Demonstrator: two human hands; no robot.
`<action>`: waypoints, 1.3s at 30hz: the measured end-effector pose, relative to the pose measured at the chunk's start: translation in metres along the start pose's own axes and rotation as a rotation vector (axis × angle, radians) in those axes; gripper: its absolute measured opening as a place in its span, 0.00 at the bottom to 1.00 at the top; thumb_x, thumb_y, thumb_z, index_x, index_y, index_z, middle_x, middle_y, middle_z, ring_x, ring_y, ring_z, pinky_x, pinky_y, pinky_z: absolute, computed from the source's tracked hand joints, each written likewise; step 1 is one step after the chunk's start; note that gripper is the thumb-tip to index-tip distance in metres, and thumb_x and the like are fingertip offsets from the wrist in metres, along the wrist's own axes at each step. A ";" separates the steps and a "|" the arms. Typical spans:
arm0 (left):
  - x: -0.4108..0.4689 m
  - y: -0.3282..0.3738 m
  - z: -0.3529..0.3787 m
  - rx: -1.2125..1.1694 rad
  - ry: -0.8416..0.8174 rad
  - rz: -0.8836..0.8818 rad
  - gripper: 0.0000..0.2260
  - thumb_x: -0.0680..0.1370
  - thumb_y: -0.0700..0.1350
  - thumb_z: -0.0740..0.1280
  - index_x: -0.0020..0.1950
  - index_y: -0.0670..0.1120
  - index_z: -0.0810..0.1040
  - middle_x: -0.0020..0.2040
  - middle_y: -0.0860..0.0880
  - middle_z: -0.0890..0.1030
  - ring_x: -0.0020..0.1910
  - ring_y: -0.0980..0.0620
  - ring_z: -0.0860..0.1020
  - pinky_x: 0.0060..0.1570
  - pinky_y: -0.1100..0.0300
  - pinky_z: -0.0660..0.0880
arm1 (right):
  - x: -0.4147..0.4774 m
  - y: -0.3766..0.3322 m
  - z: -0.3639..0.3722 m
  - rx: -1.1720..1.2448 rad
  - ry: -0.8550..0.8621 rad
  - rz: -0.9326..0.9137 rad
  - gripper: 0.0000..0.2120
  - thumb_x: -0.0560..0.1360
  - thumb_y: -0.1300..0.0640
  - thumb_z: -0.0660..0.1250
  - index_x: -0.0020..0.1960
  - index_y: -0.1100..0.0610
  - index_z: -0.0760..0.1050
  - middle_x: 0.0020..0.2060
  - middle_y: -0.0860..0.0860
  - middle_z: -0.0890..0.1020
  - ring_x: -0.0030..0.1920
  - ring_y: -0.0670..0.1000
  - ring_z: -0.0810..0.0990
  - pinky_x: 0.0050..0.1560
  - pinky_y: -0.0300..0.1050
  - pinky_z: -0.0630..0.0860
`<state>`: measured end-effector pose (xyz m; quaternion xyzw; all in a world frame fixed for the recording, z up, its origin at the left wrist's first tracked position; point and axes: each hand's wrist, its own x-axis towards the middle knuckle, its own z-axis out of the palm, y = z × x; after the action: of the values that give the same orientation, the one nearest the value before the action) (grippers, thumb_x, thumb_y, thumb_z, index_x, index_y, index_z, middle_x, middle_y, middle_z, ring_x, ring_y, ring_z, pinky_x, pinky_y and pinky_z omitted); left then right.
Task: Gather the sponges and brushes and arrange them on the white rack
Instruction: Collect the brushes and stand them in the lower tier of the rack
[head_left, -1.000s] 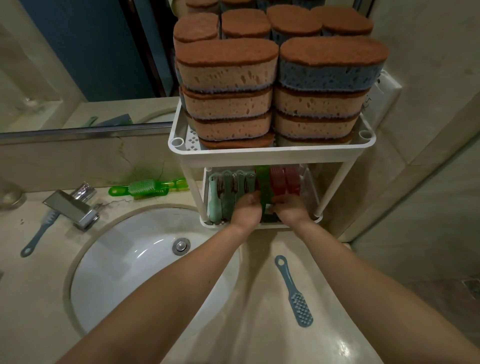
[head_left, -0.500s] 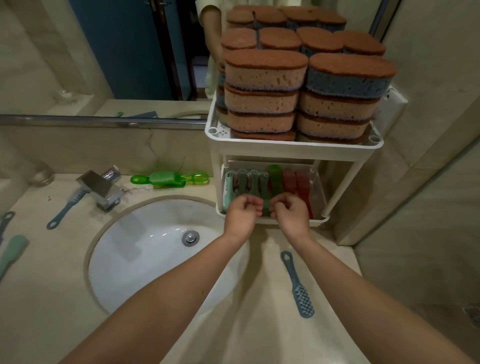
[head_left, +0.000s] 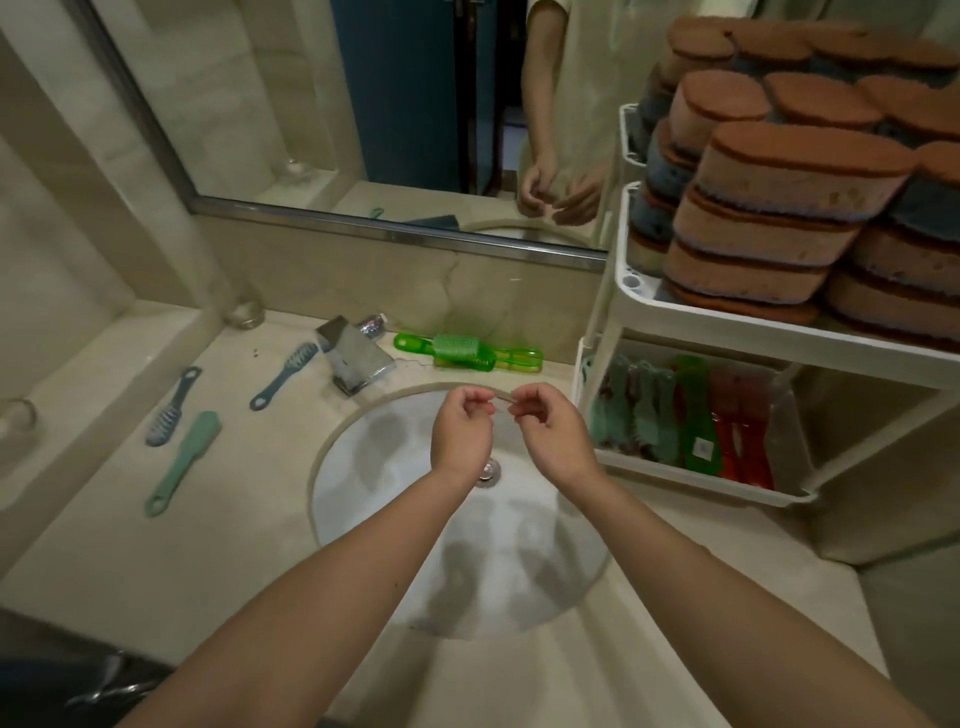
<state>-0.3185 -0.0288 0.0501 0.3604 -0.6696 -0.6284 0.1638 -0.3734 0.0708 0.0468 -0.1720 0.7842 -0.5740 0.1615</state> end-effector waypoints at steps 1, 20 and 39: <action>0.009 0.000 -0.008 0.004 -0.003 -0.005 0.15 0.76 0.32 0.56 0.47 0.51 0.75 0.43 0.51 0.78 0.46 0.50 0.77 0.54 0.50 0.75 | 0.008 -0.001 0.008 -0.017 0.002 0.010 0.16 0.73 0.71 0.58 0.55 0.56 0.75 0.44 0.49 0.80 0.50 0.50 0.80 0.59 0.48 0.75; 0.162 -0.043 -0.024 0.349 -0.156 0.099 0.33 0.75 0.34 0.60 0.78 0.45 0.53 0.76 0.45 0.60 0.74 0.47 0.60 0.69 0.57 0.61 | 0.169 0.025 0.076 -0.633 -0.006 0.111 0.33 0.71 0.57 0.69 0.74 0.54 0.62 0.64 0.55 0.77 0.65 0.59 0.73 0.60 0.52 0.73; 0.187 -0.069 -0.024 0.212 -0.115 0.095 0.30 0.74 0.30 0.56 0.75 0.45 0.60 0.72 0.44 0.63 0.71 0.48 0.67 0.67 0.59 0.65 | 0.199 0.053 0.107 -1.054 -0.238 -0.048 0.25 0.73 0.53 0.67 0.68 0.56 0.66 0.61 0.57 0.73 0.62 0.60 0.70 0.57 0.50 0.66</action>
<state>-0.4116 -0.1714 -0.0562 0.3069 -0.7568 -0.5654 0.1156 -0.5063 -0.0949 -0.0462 -0.3115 0.9379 -0.0827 0.1279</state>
